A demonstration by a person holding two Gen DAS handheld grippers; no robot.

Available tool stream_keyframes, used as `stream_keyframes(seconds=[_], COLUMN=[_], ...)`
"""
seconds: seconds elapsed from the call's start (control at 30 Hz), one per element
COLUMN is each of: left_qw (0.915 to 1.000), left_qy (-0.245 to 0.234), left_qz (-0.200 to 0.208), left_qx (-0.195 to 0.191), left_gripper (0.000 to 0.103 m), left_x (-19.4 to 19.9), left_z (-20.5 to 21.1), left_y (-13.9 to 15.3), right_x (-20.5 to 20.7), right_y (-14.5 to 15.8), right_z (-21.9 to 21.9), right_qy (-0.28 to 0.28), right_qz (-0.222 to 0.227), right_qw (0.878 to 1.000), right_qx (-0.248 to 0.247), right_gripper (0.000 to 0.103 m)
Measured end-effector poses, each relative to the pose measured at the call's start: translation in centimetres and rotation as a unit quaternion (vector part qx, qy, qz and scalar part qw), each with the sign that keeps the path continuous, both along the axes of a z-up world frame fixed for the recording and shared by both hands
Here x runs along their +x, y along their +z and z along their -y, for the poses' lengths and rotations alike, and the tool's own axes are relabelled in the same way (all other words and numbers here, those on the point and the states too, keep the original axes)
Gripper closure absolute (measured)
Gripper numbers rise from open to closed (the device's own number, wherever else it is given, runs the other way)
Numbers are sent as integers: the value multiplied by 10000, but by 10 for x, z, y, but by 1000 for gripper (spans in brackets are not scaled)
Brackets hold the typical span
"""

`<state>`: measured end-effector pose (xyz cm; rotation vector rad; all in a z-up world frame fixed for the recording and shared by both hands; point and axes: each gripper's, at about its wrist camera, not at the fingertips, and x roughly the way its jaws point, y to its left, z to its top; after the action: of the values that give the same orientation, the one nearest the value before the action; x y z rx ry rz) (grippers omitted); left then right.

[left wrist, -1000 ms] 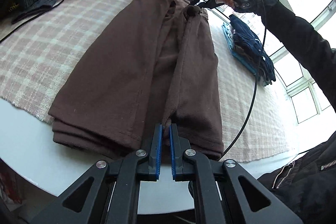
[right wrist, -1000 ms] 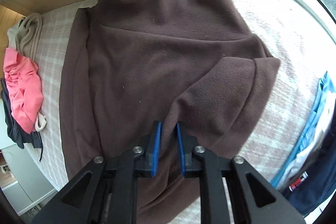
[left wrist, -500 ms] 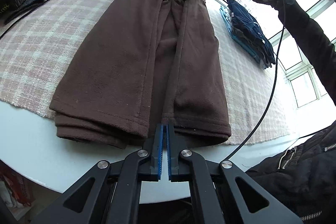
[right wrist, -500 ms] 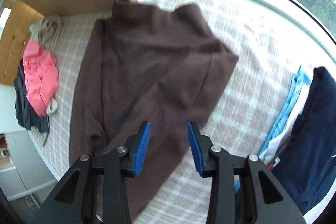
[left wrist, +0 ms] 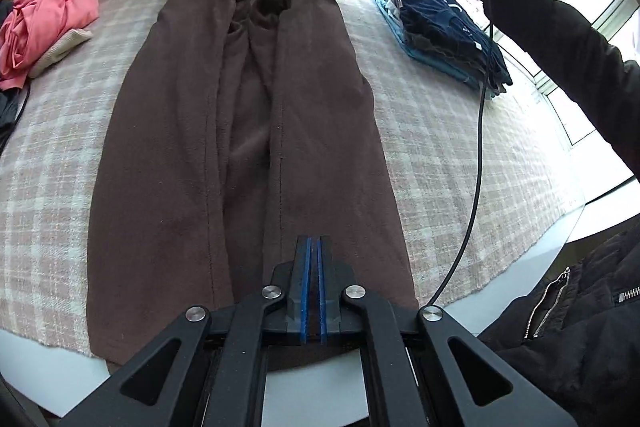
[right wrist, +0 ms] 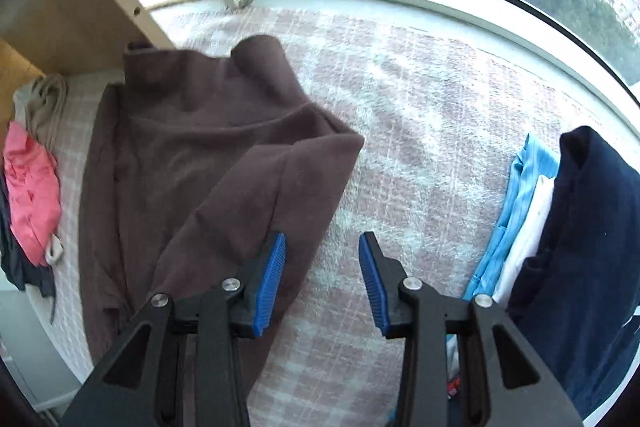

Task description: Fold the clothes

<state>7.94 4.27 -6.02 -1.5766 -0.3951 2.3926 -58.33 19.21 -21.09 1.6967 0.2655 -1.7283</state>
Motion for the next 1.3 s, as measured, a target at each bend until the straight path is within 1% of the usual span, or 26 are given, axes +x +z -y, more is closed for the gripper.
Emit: stream_keyframes(seconds=[0.07, 0.1, 0.17, 0.23, 0.33, 0.37, 0.43, 0.47, 0.53, 0.57, 0.6, 0.63, 0.7, 0.8, 0.87, 0.93, 1.03, 1.1, 1.13, 1.23, 1.3], left_qw=[10000, 10000, 9998, 9996, 9994, 9994, 9993, 9993, 9992, 9993, 9993, 9993, 9991, 9984, 9982, 9970, 9953, 9915, 9889, 9787, 9731], left_qy=[26, 32, 33, 41, 61, 73, 100, 102, 91, 74, 45, 10, -102, -221, -207, -275, -485, -764, -903, -1434, -1737], left_qz=[42, 69, 167, 273, 321, 321, 323, 301, 211, 144, 89, 42, 0, 9, 41, -17, -116, -178, -204, -315, -319], left_qx=[1, -12, -35, -10, -121, -134, -160, -219, -328, -343, -357, -369, -413, -513, -555, -719, -835, -1035, -1161, -1437, -1482], left_gripper=[102, 102, 102, 102, 102, 102, 102, 102, 102, 102, 100, 96, 93, 93, 93, 93, 93, 93, 92, 91, 90], left_x=[-3, -4, -5, -4, -2, 0, 4, 7, 14, 18, 22, 26, 33, 40, 37, 30, 6, -19, -34, -79, -112], left_z=[0, -1, -3, -4, -6, -6, -5, -4, -2, 0, 0, 0, -3, -3, 1, 6, 17, 21, 19, 9, 0], left_y=[-4, -7, -14, -21, -28, -28, -26, -23, -14, -9, -4, 1, 8, 14, 17, 25, 41, 50, 54, 62, 61], right_x=[-1, 5, 21, 32, 47, 49, 47, 47, 55, 62, 69, 77, 98, 146, 180, 212, 257, 287, 303, 340, 364], right_y=[12, 14, 16, 5, -16, -17, -4, 6, 26, 32, 36, 37, 33, 29, 26, 23, 15, 14, 13, 3, -4], right_z=[8, 18, 42, 61, 87, 91, 88, 81, 65, 54, 43, 28, -4, -38, -60, -80, -105, -117, -122, -135, -143], right_qy=[102, 273, 715, 959, 1272, 1268, 1079, 1007, 1100, 1171, 1244, 1282, 1436, 1745, 1853, 1877, 1911, 1921, 1918, 1573, 1318], right_qz=[236, 243, 165, 335, 654, 614, 504, 470, 374, 344, 322, 324, 332, 359, 319, 213, 275, 142, 66, 33, 25], right_qw=[9991, 9990, 9973, 9948, 9897, 9900, 9924, 9924, 9905, 9899, 9895, 9895, 9879, 9827, 9808, 9809, 9799, 9799, 9798, 9851, 9881], right_qx=[-325, -272, 16, 78, 111, 37, -319, -523, -738, -724, -665, -579, -492, -497, -510, -476, -510, -525, -556, -698, -795], right_gripper=[65, 65, 65, 65, 65, 63, 63, 63, 62, 62, 62, 62, 62, 62, 62, 62, 62, 62, 62, 62, 62])
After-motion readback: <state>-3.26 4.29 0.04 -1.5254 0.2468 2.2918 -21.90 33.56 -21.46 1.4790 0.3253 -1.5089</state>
